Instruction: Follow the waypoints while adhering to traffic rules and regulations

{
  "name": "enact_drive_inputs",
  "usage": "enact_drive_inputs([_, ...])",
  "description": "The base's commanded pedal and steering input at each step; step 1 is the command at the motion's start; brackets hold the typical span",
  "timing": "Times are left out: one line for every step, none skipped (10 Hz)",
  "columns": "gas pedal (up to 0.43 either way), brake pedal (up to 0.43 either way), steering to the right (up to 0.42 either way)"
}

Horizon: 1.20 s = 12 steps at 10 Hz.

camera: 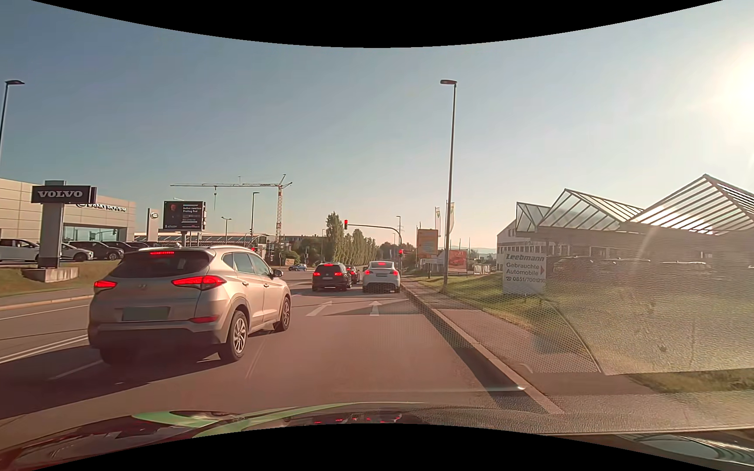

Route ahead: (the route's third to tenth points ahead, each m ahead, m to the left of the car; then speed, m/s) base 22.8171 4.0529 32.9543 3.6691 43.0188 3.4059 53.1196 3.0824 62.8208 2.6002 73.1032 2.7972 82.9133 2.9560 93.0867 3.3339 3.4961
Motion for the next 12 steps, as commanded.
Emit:
enact_drive_inputs([0.0, 0.0, 0.008])
enact_drive_inputs([0.0, 0.0, 0.009])
enact_drive_inputs([0.0, 0.0, 0.009])
enact_drive_inputs([0.0, 0.0, 0.009])
enact_drive_inputs([0.0, 0.0, 0.009])
enact_drive_inputs([0.0, 0.0, 0.009])
enact_drive_inputs([0.0, 0.0, 0.009])
enact_drive_inputs([0.0, 0.0, 0.009])
enact_drive_inputs([0.0, 0.0, 0.009])
enact_drive_inputs([0.0, 0.0, 0.009])
enact_drive_inputs([0.0, 0.0, 0.009])
enact_drive_inputs([0.0, 0.0, 0.009])
